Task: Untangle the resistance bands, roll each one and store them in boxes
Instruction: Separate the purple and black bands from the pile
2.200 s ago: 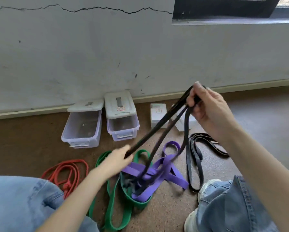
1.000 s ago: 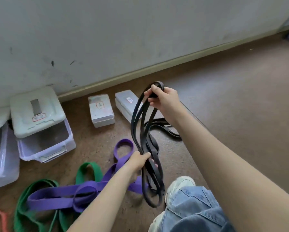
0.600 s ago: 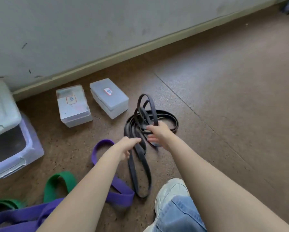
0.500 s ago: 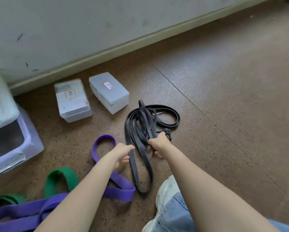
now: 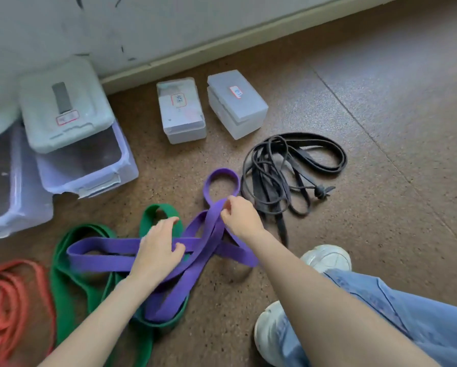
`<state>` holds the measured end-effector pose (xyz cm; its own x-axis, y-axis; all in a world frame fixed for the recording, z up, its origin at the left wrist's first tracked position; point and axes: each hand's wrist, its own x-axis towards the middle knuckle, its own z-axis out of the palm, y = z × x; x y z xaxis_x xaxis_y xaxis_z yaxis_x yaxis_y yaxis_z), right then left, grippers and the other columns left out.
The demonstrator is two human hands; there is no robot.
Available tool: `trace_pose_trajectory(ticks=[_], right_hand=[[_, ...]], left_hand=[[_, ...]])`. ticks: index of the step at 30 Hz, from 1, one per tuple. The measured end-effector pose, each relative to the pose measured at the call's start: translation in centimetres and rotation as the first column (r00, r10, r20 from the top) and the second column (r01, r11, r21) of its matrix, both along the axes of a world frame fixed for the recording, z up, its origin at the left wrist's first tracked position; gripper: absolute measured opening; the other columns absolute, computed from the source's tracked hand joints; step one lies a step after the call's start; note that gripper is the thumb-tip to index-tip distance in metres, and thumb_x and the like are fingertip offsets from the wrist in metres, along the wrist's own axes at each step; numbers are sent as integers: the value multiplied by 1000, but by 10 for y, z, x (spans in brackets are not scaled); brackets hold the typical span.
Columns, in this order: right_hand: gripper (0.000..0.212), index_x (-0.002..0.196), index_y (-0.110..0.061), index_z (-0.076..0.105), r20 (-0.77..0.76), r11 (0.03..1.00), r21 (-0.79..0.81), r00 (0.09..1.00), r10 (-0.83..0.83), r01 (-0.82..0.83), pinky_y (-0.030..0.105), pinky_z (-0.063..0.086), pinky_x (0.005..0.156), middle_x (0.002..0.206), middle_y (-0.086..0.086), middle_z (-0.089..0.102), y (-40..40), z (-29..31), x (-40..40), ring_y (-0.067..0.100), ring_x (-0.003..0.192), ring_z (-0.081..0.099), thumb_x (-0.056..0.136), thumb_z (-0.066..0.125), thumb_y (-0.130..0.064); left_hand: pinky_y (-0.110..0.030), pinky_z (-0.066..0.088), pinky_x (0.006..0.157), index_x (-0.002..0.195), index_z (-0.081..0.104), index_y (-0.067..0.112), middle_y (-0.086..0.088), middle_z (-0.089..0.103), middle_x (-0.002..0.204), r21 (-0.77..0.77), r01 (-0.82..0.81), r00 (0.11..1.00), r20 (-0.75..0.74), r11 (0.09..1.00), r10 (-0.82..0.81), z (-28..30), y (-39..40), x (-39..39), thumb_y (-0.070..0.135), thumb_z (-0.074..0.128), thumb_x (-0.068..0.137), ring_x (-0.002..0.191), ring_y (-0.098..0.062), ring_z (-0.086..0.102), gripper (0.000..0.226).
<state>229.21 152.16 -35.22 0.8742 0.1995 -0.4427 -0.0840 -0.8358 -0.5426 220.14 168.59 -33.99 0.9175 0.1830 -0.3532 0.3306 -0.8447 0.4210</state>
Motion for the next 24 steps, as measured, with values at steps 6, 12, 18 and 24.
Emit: trace_pose_trajectory(ticks=[6,12,18,24], right_hand=[[89,137,-6,27,-149,963,-99,953,-264,251,46,30,106,143,13,31,33,-32,-17,36,129,34,77,58,-63],[76,145,-14,15,-20,977,-211,999,-48,43,50,35,97,149,7,24,65,-51,-41,38,127,33,84,60,-25],[62,136,-26,31,-53,944,254,977,-206,212,41,47,86,114,13,62,57,-10,-22,36,102,58,80,53,-10],[49,112,-26,49,-131,766,624,987,-93,155,39,52,83,102,0,66,91,84,0,18,90,62,71,64,-7]], left_hand=[[-37,14,113,148,13,21,5,17,155,235,157,947,-311,959,-78,-15,63,-54,34,62,75,142,-19,15,89],[-38,40,94,144,28,20,-1,33,144,424,136,973,-225,895,-41,-22,83,-51,25,55,88,123,-27,36,62],[-42,28,105,137,39,12,-7,37,144,-73,-250,964,74,966,255,-14,85,-52,1,61,79,132,-30,30,63],[-32,26,111,146,20,17,2,37,144,-476,-77,997,-33,876,70,37,47,-17,33,68,79,134,-14,34,84]])
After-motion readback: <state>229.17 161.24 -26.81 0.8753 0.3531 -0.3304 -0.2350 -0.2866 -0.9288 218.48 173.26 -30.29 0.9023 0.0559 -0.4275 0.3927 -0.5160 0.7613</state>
